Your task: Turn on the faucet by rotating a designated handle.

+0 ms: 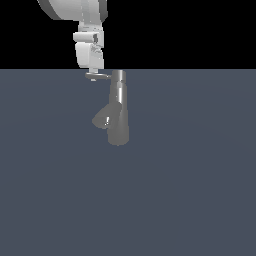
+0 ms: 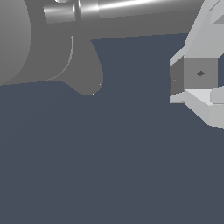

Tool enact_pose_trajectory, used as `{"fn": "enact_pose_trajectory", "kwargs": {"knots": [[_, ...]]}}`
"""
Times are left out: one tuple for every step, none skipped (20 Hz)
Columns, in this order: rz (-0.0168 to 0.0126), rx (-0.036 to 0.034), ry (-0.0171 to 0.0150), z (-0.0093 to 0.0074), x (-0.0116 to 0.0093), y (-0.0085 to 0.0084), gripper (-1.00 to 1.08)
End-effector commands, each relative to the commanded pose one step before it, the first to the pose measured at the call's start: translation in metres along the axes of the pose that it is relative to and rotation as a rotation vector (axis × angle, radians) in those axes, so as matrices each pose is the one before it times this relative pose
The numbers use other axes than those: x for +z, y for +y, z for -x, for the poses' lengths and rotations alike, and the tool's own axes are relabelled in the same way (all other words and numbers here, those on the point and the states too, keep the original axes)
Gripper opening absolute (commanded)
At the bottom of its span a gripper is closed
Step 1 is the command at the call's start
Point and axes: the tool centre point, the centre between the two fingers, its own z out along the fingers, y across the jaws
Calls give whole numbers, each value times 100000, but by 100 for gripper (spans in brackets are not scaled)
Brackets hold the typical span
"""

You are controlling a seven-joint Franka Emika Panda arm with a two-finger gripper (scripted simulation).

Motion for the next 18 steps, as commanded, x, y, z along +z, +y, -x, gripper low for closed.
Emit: {"fn": "enact_pose_trajectory", "kwargs": {"knots": [[424,-88,86,52,-151,654,-100],[0,0,0,10,-84,207,-100],[0,0,0,10,-85,210,-100],[0,0,0,10,-86,213,-100],[0,0,0,10,-88,216,-100],[-35,59,-5,-31,-114,217,-100],[0,0,0,10,-90,222,-100],[0,0,0,11,-91,224,-100],[0,0,0,11,-93,227,-100],[0,0,0,11,-94,230,-100],[0,0,0,11,-95,233,-100],[0,0,0,11,-96,236,-100],[0,0,0,12,-98,239,-100],[0,0,0,12,-99,242,-100],[0,0,0,12,-100,245,-100],[0,0,0,12,-102,247,-100],[0,0,0,12,-103,250,-100],[0,0,0,13,-104,253,-100]]}}
